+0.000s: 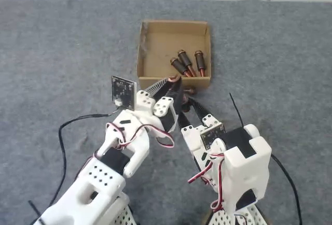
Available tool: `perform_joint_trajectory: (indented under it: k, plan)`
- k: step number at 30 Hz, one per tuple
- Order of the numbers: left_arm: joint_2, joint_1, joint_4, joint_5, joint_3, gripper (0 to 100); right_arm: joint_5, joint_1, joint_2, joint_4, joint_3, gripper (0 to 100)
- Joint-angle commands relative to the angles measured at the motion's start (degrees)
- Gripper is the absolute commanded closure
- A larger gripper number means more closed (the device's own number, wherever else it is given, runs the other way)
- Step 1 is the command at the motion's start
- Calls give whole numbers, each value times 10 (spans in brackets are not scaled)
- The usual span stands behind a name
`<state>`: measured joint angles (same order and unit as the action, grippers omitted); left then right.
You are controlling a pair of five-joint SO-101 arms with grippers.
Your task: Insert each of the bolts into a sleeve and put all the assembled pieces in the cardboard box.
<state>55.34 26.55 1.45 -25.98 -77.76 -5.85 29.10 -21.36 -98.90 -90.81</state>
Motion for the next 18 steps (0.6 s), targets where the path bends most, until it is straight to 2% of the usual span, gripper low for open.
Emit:
perform_joint_trajectory:
  k: [1,18]
  plan:
    - [-55,1,-28,8,50,989,-3,0,29,-14,-18,992]
    - [-70,0,-34,8,45,989,-3,-2,32,-14,-19,992]
